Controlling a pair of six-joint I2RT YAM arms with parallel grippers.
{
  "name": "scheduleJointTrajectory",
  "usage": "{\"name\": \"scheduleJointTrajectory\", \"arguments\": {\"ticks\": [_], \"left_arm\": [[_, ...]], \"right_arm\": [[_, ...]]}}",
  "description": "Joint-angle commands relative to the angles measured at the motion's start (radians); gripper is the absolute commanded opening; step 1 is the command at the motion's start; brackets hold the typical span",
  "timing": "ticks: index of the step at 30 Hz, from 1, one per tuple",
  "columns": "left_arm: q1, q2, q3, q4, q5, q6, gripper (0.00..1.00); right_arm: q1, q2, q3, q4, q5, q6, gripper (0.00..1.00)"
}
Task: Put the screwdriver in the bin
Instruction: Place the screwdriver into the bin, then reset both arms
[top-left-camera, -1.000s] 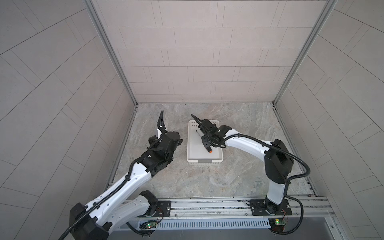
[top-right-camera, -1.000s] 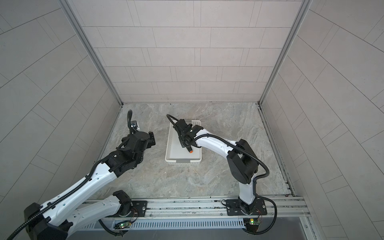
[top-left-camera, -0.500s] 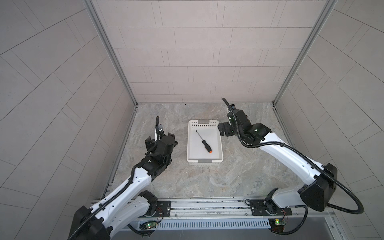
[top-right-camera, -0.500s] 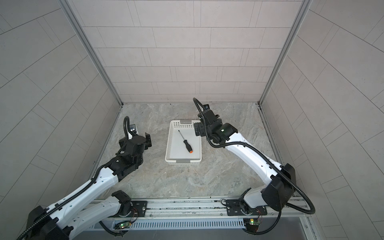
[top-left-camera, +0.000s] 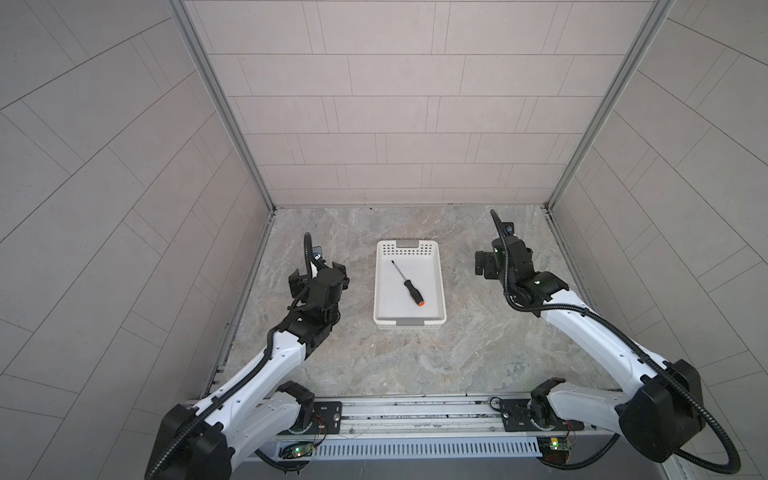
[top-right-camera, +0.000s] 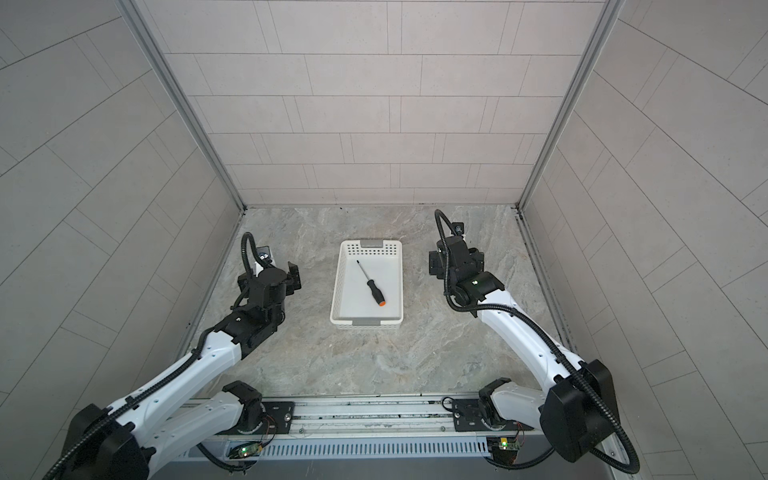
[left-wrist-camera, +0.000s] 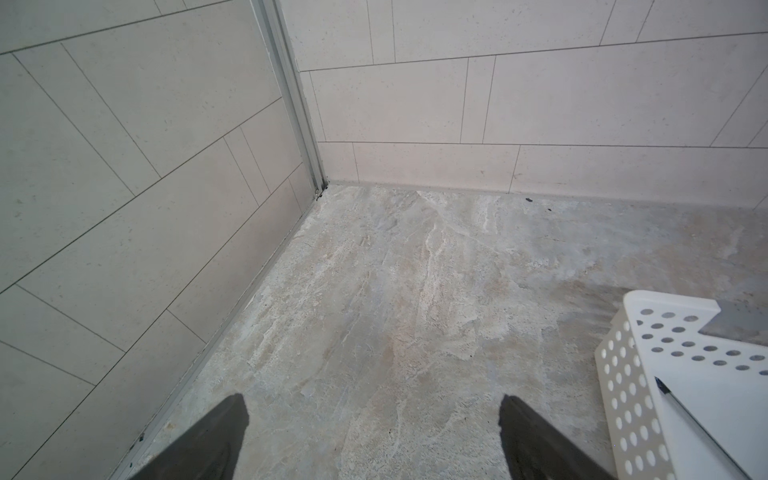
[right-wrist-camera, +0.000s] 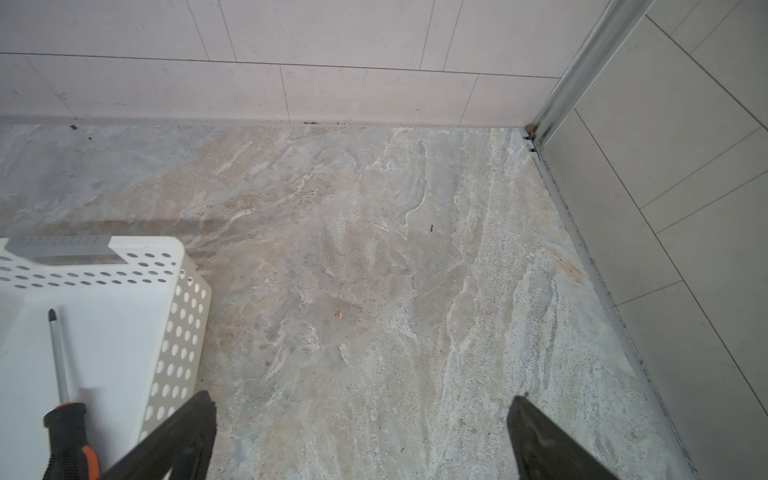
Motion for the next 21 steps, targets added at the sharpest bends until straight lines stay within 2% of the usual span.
{"name": "scheduleJointTrajectory", "arguments": {"ticks": [1, 3, 7, 10, 12, 16, 21], "left_arm": [[0.021, -0.002, 0.003, 0.031, 0.082, 0.031, 1.00], [0.030, 0.007, 0.015, 0.008, 0.092, 0.034, 1.00], [0.047, 0.020, -0.011, 0.071, 0.206, 0.157, 1.00], [0.061, 0.018, -0.026, 0.096, 0.226, 0.155, 1.00], [0.072, 0.030, -0.037, 0.132, 0.280, 0.218, 1.00], [0.086, 0.091, -0.081, 0.249, 0.289, 0.293, 1.00], [0.135, 0.173, -0.118, 0.351, 0.267, 0.308, 1.00]], "right_arm": [[-0.031, -0.018, -0.015, 0.063, 0.015, -0.024, 1.00], [-0.045, -0.004, -0.010, 0.052, 0.018, -0.029, 1.00], [-0.073, 0.007, -0.025, 0.074, 0.001, -0.032, 1.00], [-0.090, 0.003, -0.050, 0.114, -0.030, -0.034, 1.00], [-0.095, 0.002, -0.072, 0.155, -0.050, -0.084, 1.00], [-0.102, 0.006, -0.122, 0.240, -0.049, -0.152, 1.00], [-0.141, 0.020, -0.190, 0.345, -0.084, -0.174, 1.00]]}}
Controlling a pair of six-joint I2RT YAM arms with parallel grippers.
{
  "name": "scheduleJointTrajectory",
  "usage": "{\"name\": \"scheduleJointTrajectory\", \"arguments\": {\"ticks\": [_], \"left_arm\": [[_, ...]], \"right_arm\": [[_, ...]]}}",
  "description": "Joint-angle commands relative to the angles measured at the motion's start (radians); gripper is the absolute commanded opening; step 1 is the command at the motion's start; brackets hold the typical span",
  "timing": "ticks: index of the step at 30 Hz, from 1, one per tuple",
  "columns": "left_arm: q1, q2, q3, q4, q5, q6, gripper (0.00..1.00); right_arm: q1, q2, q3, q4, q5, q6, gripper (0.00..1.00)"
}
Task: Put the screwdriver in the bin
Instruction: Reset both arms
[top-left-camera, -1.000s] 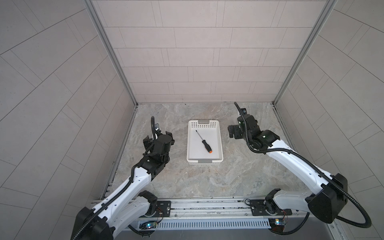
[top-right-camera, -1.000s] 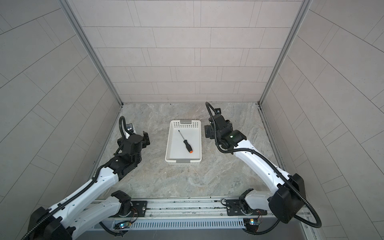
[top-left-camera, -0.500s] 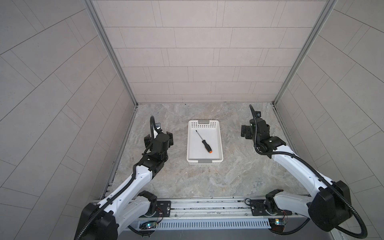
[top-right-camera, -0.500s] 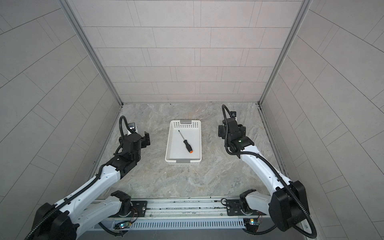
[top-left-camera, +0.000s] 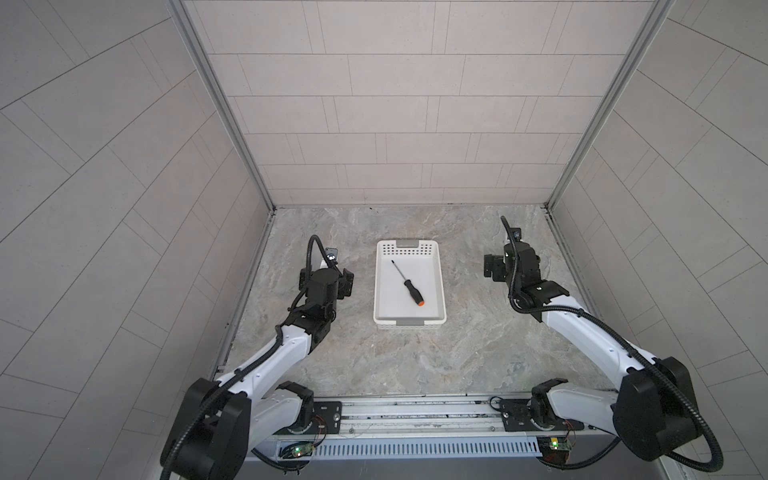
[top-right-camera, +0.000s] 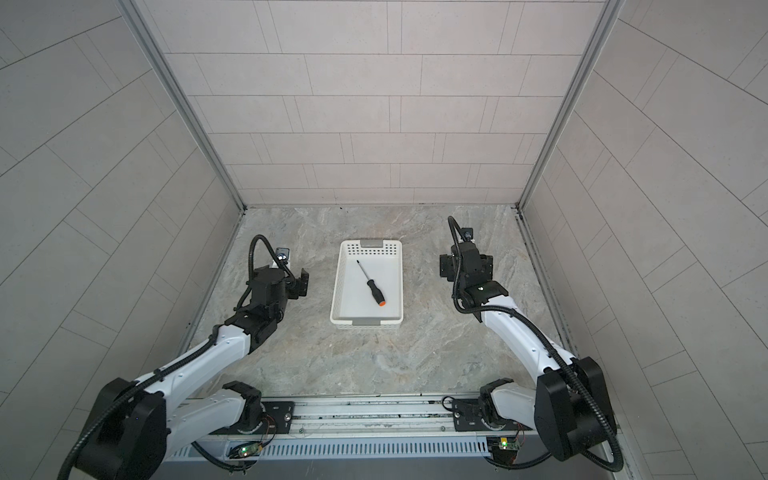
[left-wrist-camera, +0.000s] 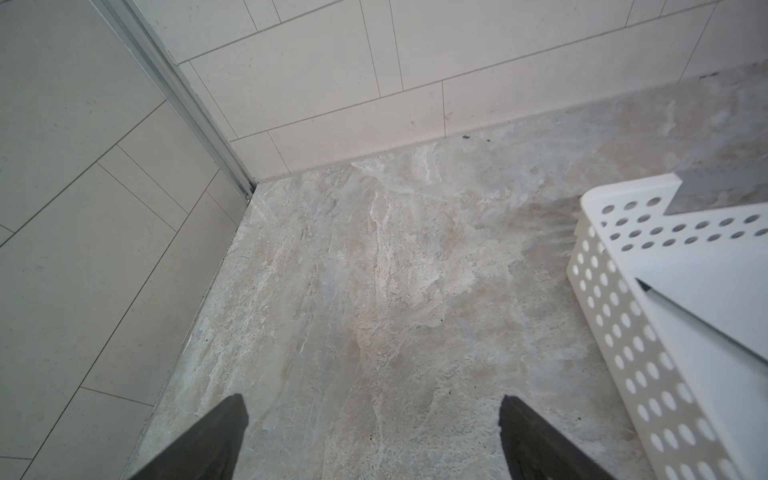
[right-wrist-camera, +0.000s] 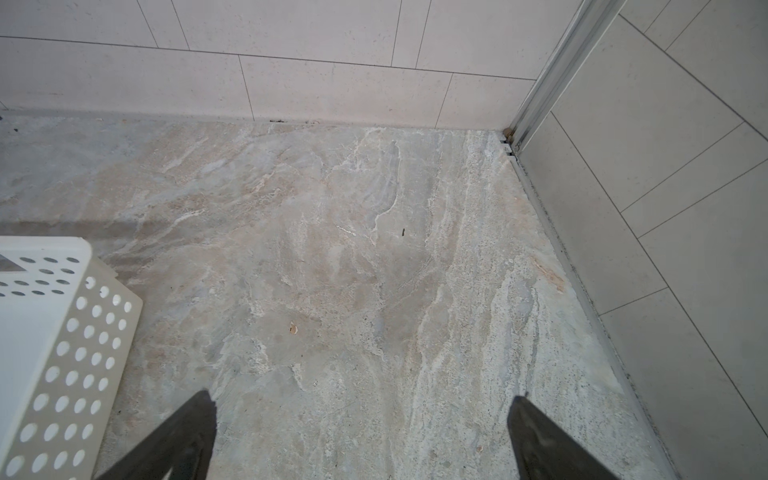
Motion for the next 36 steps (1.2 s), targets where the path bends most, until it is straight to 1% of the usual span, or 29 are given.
{"name": "scheduleJointTrajectory", "arguments": {"ticks": [1, 3, 6, 8, 9, 10, 13, 15, 17, 18, 19, 22, 25, 26, 28, 31, 36], "left_arm": [[0.052, 0.027, -0.031, 0.123, 0.022, 0.030, 1.00], [0.108, 0.047, -0.049, 0.169, 0.108, 0.024, 1.00], [0.175, 0.111, -0.045, 0.200, 0.192, -0.025, 1.00], [0.207, 0.150, -0.041, 0.214, 0.235, -0.046, 1.00], [0.224, 0.164, -0.040, 0.220, 0.252, -0.054, 1.00], [0.235, 0.175, -0.039, 0.231, 0.267, -0.052, 1.00], [0.262, 0.222, -0.035, 0.267, 0.282, -0.076, 1.00], [0.274, 0.232, -0.016, 0.243, 0.335, -0.072, 1.00], [0.279, 0.245, -0.004, 0.234, 0.374, -0.067, 1.00], [0.280, 0.250, 0.002, 0.232, 0.388, -0.067, 1.00], [0.282, 0.255, 0.005, 0.231, 0.389, -0.067, 1.00], [0.298, 0.278, -0.009, 0.292, 0.381, -0.088, 1.00], [0.316, 0.328, -0.032, 0.375, 0.312, -0.132, 1.00], [0.325, 0.346, -0.034, 0.392, 0.304, -0.148, 1.00], [0.336, 0.368, -0.036, 0.419, 0.310, -0.159, 1.00], [0.334, 0.388, -0.030, 0.424, 0.351, -0.136, 1.00], [0.333, 0.398, -0.039, 0.445, 0.347, -0.138, 1.00]], "right_arm": [[-0.026, 0.014, -0.041, 0.125, -0.026, -0.064, 1.00], [-0.040, 0.030, -0.052, 0.154, -0.028, -0.102, 1.00], [-0.059, 0.061, -0.037, 0.154, -0.031, -0.160, 1.00], [-0.070, 0.078, -0.037, 0.165, -0.019, -0.132, 1.00], [-0.082, 0.084, -0.042, 0.179, -0.043, -0.129, 1.00], [-0.088, 0.089, -0.053, 0.201, -0.077, -0.155, 1.00], [-0.095, 0.108, -0.080, 0.260, -0.066, -0.177, 1.00], [-0.097, 0.124, -0.100, 0.297, -0.061, -0.206, 1.00], [-0.104, 0.128, -0.138, 0.373, -0.058, -0.221, 1.00], [-0.106, 0.130, -0.184, 0.438, -0.074, -0.243, 1.00], [-0.107, 0.133, -0.219, 0.502, -0.088, -0.268, 1.00], [-0.110, 0.143, -0.229, 0.512, -0.104, -0.252, 1.00], [-0.111, 0.159, -0.246, 0.537, -0.106, -0.247, 1.00], [-0.113, 0.166, -0.253, 0.550, -0.099, -0.242, 1.00], [-0.119, 0.181, -0.278, 0.601, -0.092, -0.232, 1.00], [-0.132, 0.212, -0.308, 0.671, -0.091, -0.217, 1.00], [-0.139, 0.273, -0.364, 0.813, -0.096, -0.213, 1.00]]}}
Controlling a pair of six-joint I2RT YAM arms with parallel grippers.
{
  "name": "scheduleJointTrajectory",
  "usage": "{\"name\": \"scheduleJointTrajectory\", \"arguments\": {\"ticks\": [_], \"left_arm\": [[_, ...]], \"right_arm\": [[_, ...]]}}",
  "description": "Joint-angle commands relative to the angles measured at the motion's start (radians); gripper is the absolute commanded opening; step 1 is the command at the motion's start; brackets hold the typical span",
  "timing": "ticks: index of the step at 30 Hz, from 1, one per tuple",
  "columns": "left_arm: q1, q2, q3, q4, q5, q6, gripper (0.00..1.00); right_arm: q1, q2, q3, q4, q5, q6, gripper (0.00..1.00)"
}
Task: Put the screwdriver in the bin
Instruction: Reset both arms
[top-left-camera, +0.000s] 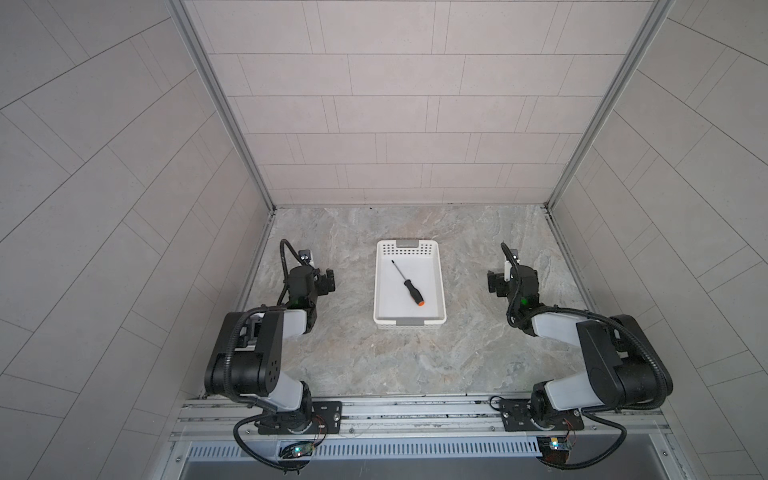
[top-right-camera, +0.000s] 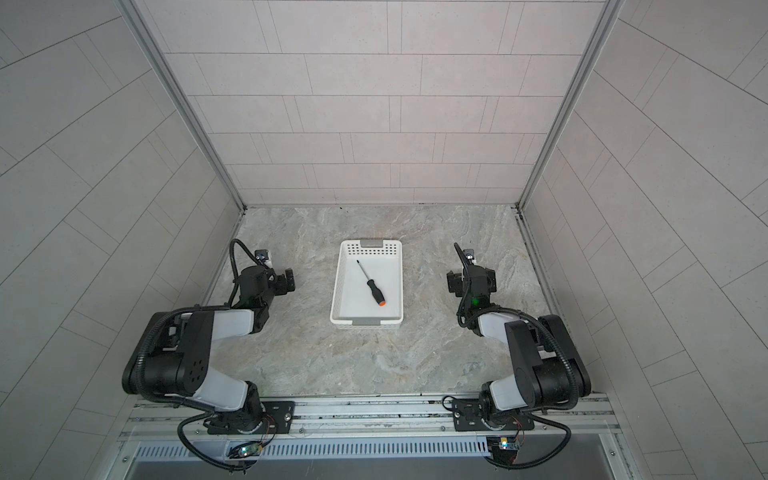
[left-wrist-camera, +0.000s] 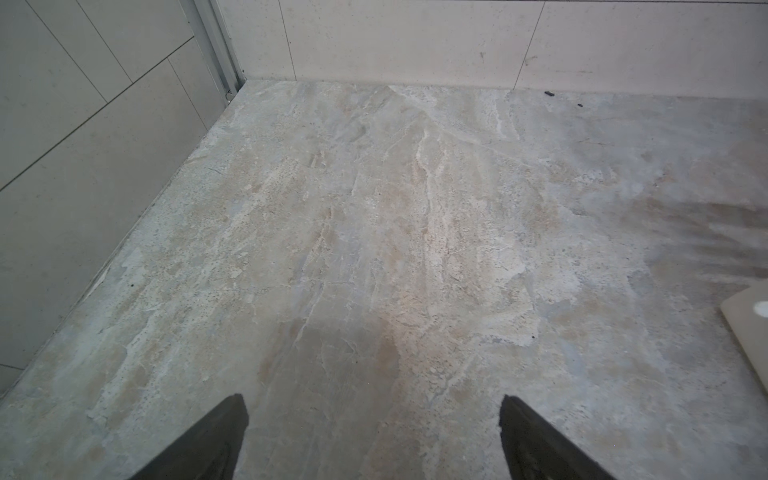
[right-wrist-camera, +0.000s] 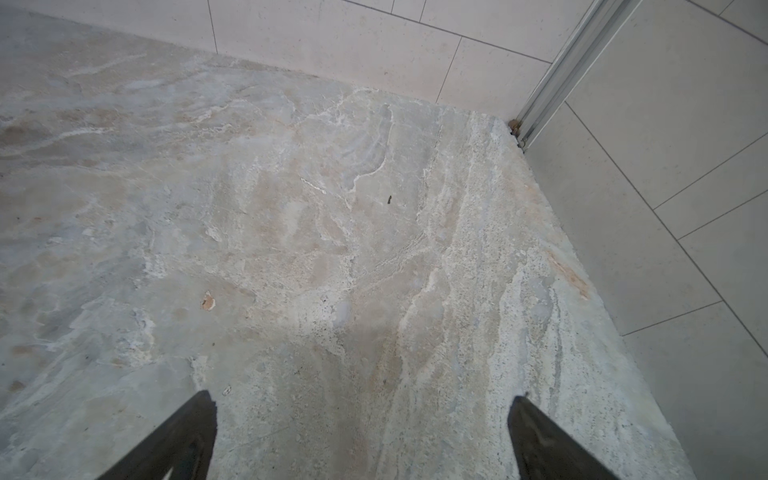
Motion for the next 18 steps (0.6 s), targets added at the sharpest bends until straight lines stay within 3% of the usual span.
{"name": "scheduleJointTrajectory", "arguments": {"ticks": [1, 10, 18], "left_arm": [[0.001, 0.002, -0.012, 0.053, 0.005, -0.010, 1.00], [-0.009, 0.012, 0.006, 0.027, 0.042, 0.022, 1.00], [-0.012, 0.017, 0.017, 0.013, 0.034, 0.022, 1.00]], "right_arm": [[-0.012, 0.040, -0.037, 0.155, -0.007, 0.009, 1.00], [-0.093, 0.046, -0.006, 0.107, -0.100, 0.074, 1.00], [-0.090, 0.048, -0.003, 0.099, -0.096, 0.072, 1.00]]}}
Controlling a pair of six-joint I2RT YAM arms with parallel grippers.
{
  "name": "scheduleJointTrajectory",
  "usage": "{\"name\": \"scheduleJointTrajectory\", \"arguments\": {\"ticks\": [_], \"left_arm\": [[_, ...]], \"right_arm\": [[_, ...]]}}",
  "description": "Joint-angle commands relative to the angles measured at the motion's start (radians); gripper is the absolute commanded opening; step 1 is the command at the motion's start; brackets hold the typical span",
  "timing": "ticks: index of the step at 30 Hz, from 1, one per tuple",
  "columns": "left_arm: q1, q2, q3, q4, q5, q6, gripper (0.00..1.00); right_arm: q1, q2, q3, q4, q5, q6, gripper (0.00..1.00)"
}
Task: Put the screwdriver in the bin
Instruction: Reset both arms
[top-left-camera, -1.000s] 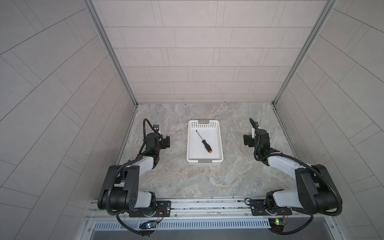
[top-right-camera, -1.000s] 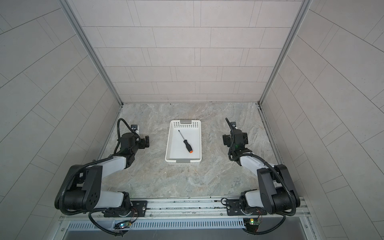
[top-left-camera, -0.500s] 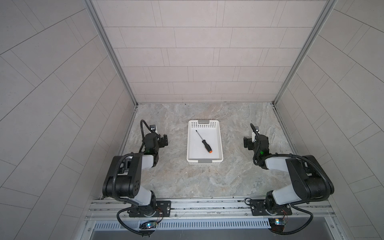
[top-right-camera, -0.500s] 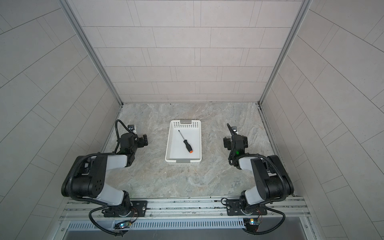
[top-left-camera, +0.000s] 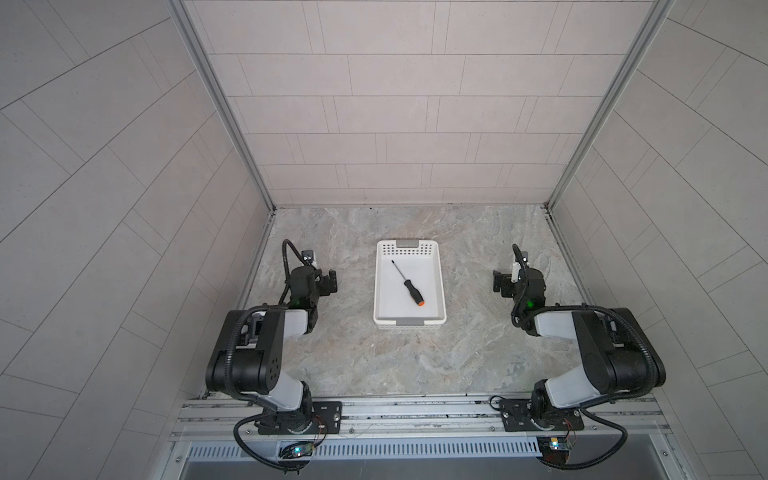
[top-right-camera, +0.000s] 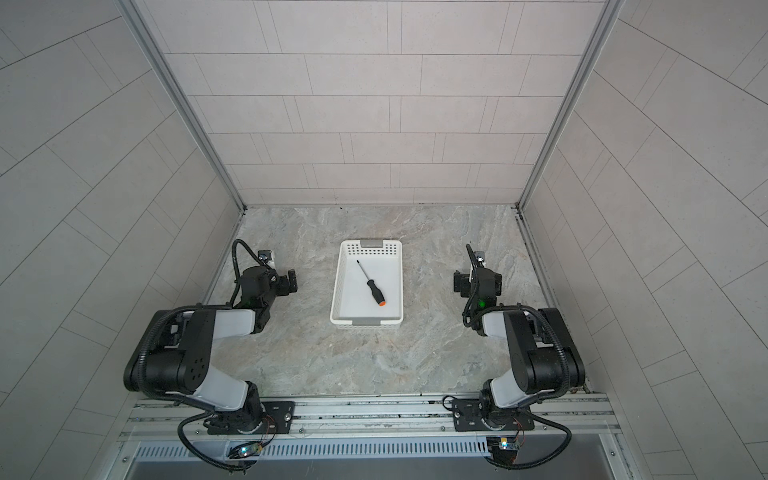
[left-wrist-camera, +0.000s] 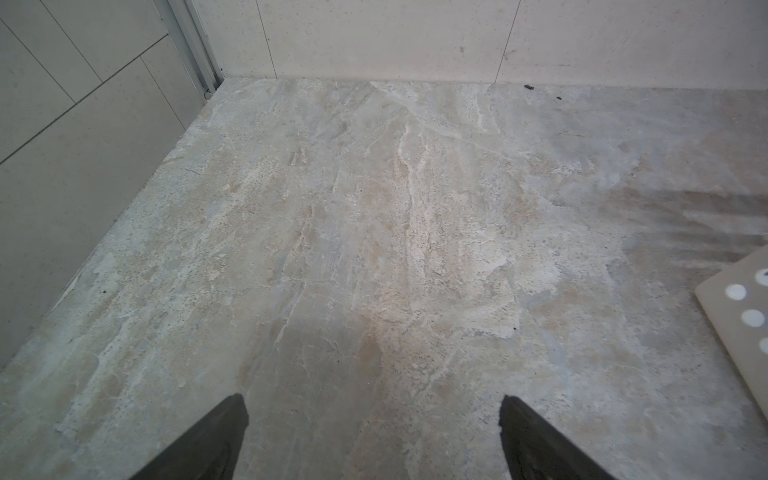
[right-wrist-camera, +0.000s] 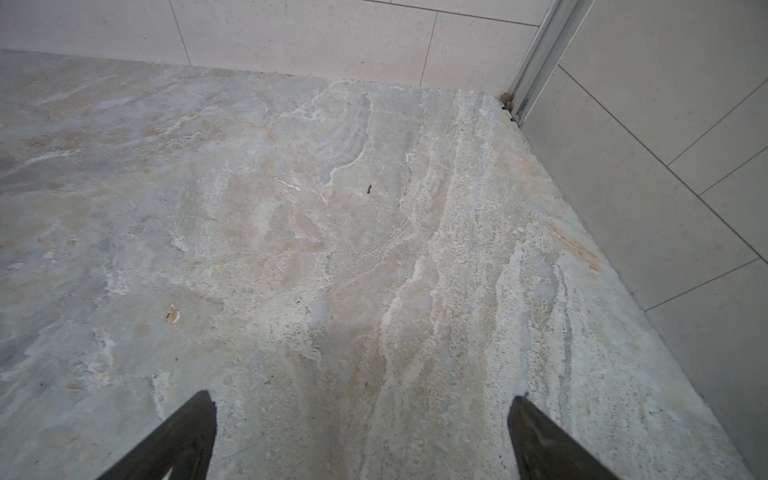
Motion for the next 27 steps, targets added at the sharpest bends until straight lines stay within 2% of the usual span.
{"name": "scheduleJointTrajectory", "arguments": {"ticks": [1, 27], "left_arm": [[-0.007, 0.005, 0.018, 0.007, 0.002, 0.012, 1.00], [-0.015, 0.000, 0.016, 0.007, -0.013, 0.015, 1.00]], "right_arm": [[0.003, 0.000, 0.015, 0.011, -0.007, 0.003, 1.00], [0.022, 0.005, 0.024, -0.001, 0.017, -0.011, 1.00]]}}
